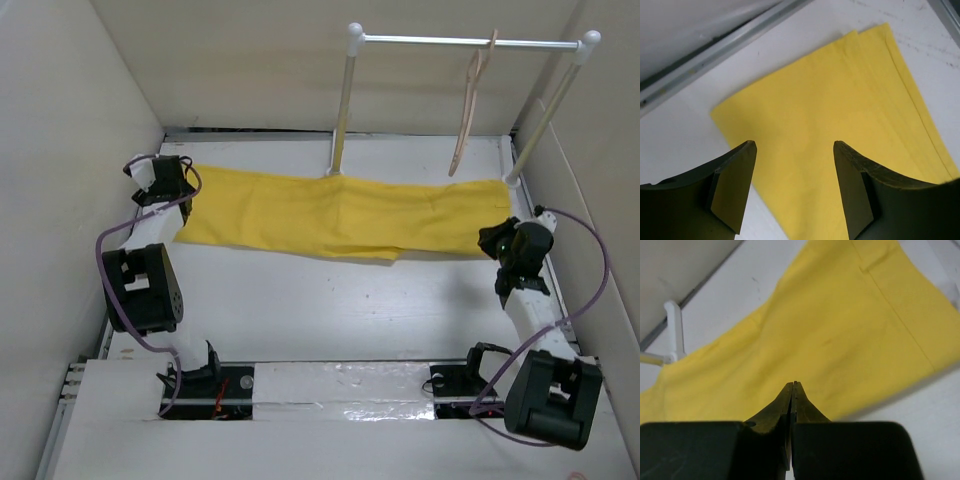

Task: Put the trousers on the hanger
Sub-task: Fold the trousers at the center of the board.

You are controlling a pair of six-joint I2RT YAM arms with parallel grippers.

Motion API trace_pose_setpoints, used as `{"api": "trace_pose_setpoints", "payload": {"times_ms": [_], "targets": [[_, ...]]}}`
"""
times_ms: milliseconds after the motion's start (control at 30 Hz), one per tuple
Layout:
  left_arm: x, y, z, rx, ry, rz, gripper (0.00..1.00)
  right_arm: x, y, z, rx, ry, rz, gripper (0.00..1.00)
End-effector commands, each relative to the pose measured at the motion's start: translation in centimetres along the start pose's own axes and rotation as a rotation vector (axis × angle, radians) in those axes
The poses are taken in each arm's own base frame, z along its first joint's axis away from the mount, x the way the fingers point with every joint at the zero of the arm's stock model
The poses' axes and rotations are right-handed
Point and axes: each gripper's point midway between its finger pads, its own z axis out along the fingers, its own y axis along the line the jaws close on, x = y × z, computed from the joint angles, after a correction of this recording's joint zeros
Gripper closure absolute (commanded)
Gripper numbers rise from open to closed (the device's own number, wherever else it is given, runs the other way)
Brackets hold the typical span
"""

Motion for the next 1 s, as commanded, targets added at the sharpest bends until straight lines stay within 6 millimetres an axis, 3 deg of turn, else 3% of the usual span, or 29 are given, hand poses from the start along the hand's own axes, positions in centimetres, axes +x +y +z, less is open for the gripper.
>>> {"api": "trace_pose_setpoints", "payload": {"times_ms": [0, 33, 67, 133, 300, 433, 567, 633, 800, 967], "targets": [[0.2, 0.7, -2.6, 0.052, 0.051, -0.073, 0.39, 1.9, -0.7, -2.0, -0.043, -0.035, -0.028, 0.94], [1.4, 1.6, -2.9, 0.032, 0.109, -0.071, 0.39, 2.5, -0.9, -2.4, -0.047, -0.035, -0.025, 0.86], [2.1, 1.4, -3.4, 0.063, 0.159, -0.081, 0.39, 2.7, -0.6, -2.6, -0.078, -0.049, -0.022, 0.66], [4.4, 2.5, -3.9, 0.041, 0.233, -0.07, 0.39, 4.5, -1.0, -3.0, -0.086, -0.003, -0.016, 0.42], [8.5, 4.7, -5.2, 0.002, 0.342, -0.101, 0.39, 6.2, -1.6, -3.0, -0.083, 0.064, -0.024, 0.23], [10.6, 4.4, -5.8, 0.029, 0.355, -0.164, 0.36, 7.4, -2.8, -2.1, -0.075, 0.12, -0.001, 0.22], [12.3, 4.3, -4.5, 0.0, 0.39, -0.151, 0.34, 7.8, -3.5, -1.3, -0.072, 0.158, 0.011, 0.22], [12.3, 3.8, -3.9, -0.001, 0.393, -0.153, 0.3, 8.6, -3.9, -0.9, -0.068, 0.183, 0.026, 0.22], [12.2, 2.1, -2.3, 0.031, 0.4, -0.159, 0.22, 8.3, -4.0, 0.3, -0.061, 0.176, 0.056, 0.23], [13.3, 1.0, -1.0, 0.036, 0.439, -0.133, 0.22, 8.6, -4.3, 2.3, -0.045, 0.205, 0.099, 0.27]]}}
